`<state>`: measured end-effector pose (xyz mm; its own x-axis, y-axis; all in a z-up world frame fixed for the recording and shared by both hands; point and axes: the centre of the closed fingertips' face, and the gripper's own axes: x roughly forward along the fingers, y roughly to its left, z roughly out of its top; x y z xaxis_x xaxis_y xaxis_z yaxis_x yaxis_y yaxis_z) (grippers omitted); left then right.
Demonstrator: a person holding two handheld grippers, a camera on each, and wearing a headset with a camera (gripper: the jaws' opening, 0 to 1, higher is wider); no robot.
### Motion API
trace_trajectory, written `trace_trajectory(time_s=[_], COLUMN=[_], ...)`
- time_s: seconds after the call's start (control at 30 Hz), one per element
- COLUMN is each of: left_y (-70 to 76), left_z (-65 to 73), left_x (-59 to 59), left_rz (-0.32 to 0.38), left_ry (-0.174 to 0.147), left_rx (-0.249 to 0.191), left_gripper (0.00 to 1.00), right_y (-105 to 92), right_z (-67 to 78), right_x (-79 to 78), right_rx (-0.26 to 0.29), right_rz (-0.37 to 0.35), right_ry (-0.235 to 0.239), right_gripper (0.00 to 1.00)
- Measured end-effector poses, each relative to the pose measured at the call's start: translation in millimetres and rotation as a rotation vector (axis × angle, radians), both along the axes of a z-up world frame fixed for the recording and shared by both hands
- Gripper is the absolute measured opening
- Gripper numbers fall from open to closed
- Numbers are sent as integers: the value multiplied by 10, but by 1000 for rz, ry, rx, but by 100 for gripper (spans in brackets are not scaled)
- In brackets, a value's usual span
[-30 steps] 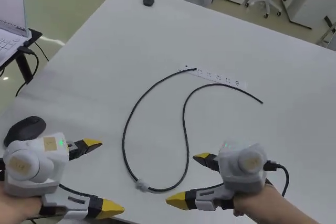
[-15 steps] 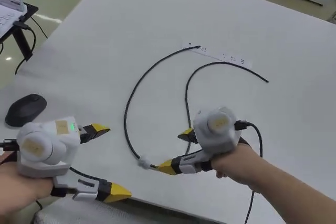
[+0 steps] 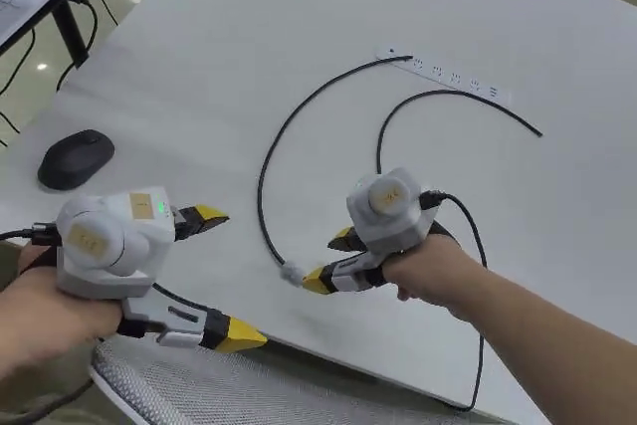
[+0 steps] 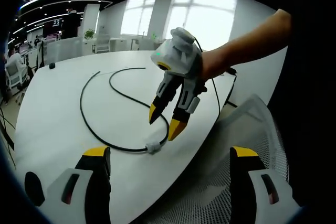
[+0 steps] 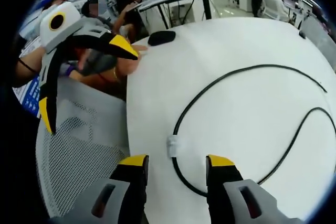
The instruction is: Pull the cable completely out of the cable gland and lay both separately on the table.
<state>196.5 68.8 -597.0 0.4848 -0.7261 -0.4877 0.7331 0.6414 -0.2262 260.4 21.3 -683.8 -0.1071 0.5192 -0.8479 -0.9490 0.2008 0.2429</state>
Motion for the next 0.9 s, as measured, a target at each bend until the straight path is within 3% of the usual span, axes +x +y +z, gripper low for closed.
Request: trace_trajectory(time_s=[0.2, 0.43, 0.9], left_y=[-3, -28, -19], left_z=[-41, -37, -35], left_x=[-22, -57, -88], left_rz=[8, 14, 24], left_ry=[8, 10, 15], left_rx=[-4, -8, -24], left_gripper=[94, 94, 93], right_y=[82, 77, 97], right_z=[-104, -241, -322], right_x=[-56, -57, -59], right_rx=[-15, -60, -73], right_rz=[5, 21, 55], right_ry=[47, 48, 40], right_gripper=[34, 29, 12])
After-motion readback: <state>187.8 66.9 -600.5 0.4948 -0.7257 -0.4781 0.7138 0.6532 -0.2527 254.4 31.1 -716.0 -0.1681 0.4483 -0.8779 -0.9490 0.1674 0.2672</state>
